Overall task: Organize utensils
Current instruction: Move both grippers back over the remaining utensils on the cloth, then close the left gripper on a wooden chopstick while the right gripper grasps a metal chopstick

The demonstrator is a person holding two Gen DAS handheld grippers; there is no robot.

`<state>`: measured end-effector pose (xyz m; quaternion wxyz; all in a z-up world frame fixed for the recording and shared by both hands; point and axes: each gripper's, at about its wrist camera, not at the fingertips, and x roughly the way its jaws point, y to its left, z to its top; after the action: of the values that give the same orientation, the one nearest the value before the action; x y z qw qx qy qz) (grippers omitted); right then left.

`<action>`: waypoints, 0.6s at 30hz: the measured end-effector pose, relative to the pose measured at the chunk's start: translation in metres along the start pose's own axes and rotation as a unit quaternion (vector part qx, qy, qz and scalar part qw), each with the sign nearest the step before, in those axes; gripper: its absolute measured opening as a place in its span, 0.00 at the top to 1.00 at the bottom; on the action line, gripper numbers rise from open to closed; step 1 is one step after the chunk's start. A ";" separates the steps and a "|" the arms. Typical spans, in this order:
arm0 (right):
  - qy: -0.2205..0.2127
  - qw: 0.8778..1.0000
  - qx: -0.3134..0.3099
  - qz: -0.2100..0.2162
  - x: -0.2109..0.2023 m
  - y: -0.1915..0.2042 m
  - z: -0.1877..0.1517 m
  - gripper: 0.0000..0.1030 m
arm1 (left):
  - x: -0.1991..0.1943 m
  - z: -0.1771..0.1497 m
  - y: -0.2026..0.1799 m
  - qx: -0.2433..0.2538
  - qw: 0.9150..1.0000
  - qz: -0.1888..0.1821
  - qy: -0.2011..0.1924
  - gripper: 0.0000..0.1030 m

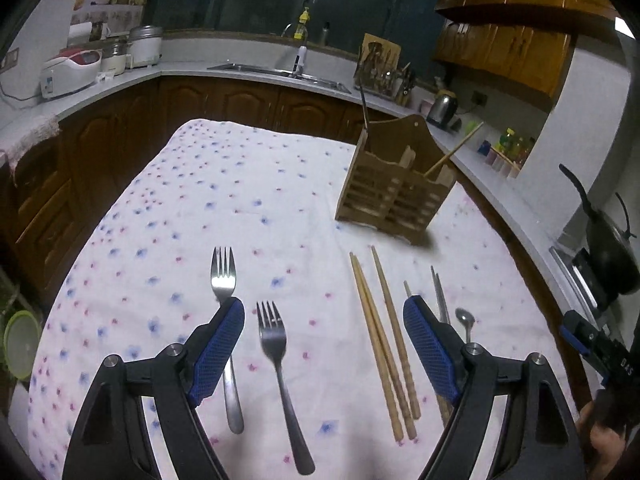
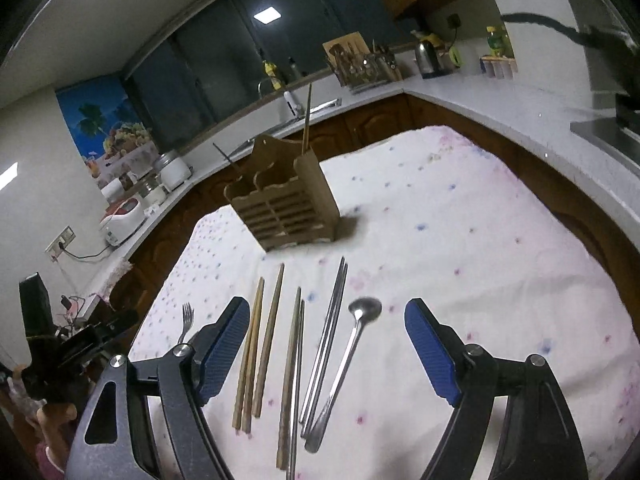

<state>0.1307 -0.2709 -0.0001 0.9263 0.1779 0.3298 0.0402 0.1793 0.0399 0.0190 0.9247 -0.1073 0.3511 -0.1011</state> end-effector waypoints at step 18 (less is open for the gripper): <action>0.046 0.999 -0.008 -0.013 0.031 -0.003 -0.007 0.43 | 0.051 0.004 -0.029 0.041 0.997 0.010 0.061 0.23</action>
<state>0.1506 -0.2659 -0.0248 0.9119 0.1645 0.3740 0.0387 0.2166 -0.0008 -0.0021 0.9061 -0.0593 0.4033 -0.1130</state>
